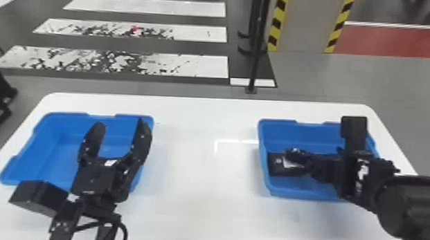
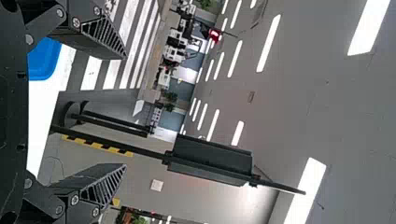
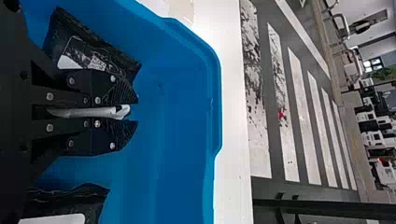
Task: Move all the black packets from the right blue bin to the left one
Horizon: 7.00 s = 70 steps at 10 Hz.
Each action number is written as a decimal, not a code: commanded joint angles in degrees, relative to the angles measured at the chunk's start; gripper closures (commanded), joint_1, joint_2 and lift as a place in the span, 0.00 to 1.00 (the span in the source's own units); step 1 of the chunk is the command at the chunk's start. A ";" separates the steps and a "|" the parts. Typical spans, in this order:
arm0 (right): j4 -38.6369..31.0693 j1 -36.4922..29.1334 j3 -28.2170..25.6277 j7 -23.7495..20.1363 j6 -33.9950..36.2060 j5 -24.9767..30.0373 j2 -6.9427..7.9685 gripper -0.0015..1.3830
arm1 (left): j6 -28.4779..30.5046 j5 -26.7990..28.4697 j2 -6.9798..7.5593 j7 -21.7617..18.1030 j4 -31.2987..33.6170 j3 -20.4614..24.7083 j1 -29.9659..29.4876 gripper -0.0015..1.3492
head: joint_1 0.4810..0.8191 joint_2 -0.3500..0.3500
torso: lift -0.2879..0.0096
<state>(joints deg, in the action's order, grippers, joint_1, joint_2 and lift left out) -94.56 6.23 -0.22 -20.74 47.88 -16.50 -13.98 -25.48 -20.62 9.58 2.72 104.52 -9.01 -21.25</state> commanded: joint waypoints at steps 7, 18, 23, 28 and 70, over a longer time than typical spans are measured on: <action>-12.95 -8.62 -9.95 -4.05 -9.63 -15.03 1.23 0.85 | -3.35 -9.20 1.40 0.00 3.12 -5.84 0.02 0.18 | 0.63 0.46 | 0.40; -8.87 -1.73 11.76 -10.11 -15.11 -36.05 -0.52 0.85 | 7.90 -20.85 4.74 -4.13 7.62 -17.04 3.39 0.18 | 0.63 0.59 | 0.40; -8.17 -1.45 12.90 -10.82 -16.80 -37.54 -0.61 0.85 | 6.21 -16.74 4.57 -2.37 7.62 -15.78 3.11 0.94 | 0.63 0.60 | 0.40; -4.37 -1.45 12.90 -11.43 -20.88 -39.82 -0.44 0.44 | 4.67 -13.43 3.07 -2.19 6.22 -10.75 2.27 0.90 | 0.62 0.65 | 0.40; -22.37 -15.93 -9.38 21.26 -0.63 -8.63 2.82 0.83 | 10.71 -1.20 -1.06 -1.23 7.76 7.41 -3.36 0.18 | 0.63 0.43 | 0.40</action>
<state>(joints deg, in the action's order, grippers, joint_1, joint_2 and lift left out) -115.74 -9.30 -9.63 0.52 47.44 -24.55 -11.16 -14.72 -21.82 8.52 1.47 112.29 -1.46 -24.66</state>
